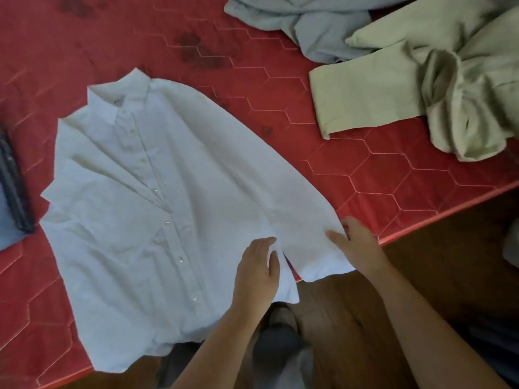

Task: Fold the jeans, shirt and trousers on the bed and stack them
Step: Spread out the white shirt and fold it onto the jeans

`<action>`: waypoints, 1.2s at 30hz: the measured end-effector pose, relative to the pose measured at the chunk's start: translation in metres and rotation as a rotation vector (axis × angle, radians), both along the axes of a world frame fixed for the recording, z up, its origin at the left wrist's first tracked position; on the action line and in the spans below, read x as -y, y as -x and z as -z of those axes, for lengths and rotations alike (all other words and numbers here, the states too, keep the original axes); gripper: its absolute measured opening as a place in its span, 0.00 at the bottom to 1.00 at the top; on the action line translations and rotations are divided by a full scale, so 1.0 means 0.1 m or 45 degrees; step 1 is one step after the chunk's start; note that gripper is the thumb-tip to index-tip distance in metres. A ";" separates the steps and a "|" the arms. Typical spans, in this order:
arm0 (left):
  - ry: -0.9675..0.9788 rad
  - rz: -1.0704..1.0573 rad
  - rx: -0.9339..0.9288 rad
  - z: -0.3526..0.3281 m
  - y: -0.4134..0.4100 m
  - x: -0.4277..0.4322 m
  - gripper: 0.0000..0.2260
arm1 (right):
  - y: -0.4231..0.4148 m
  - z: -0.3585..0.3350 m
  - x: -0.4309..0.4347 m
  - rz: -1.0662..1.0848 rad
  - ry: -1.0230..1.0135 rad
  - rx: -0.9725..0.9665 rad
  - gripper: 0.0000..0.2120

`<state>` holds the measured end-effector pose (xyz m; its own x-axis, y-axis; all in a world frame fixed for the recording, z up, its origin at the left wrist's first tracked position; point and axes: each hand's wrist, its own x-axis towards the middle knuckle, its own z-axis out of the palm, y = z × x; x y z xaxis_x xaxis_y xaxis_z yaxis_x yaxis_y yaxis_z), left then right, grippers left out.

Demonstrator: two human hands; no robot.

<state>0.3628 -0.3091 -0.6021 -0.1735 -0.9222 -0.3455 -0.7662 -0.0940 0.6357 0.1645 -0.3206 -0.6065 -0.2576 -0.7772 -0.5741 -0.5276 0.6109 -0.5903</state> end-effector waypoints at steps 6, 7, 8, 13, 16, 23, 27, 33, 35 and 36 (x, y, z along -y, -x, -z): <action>-0.100 0.015 -0.298 -0.44 0.63 0.17 0.17 | 0.37 -0.59 0.26 0.353 0.008 0.515 0.15; -0.107 -0.013 -0.353 -0.49 0.72 0.19 0.17 | 0.41 -0.65 0.25 0.305 -0.056 0.567 0.15; -0.103 -0.038 -0.379 -0.54 0.81 0.21 0.16 | 0.45 -0.69 0.24 0.268 -0.103 0.602 0.14; -0.086 -0.036 -0.419 -0.72 1.14 0.29 0.15 | 0.80 -0.86 0.09 0.430 -0.060 0.766 0.14; -0.079 0.016 -0.413 -0.88 1.31 0.36 0.15 | 1.04 -1.02 0.12 0.608 0.068 0.962 0.22; -0.152 -0.005 -0.473 -1.17 1.59 0.70 0.19 | 1.20 -1.45 0.38 0.751 0.265 1.168 0.23; -0.104 0.105 -0.378 -1.21 1.63 0.72 0.20 | 1.07 -1.45 0.40 0.886 0.369 1.086 0.16; 0.130 0.273 -0.199 -1.05 1.29 0.56 0.20 | 0.86 -1.59 0.51 1.116 0.651 0.751 0.07; 0.206 0.260 -0.162 -1.03 1.09 0.54 0.20 | 0.79 -1.70 0.60 1.124 0.716 0.761 0.08; 0.238 0.230 -0.162 -1.02 0.97 0.54 0.20 | 0.73 -1.77 0.65 1.091 0.738 0.771 0.08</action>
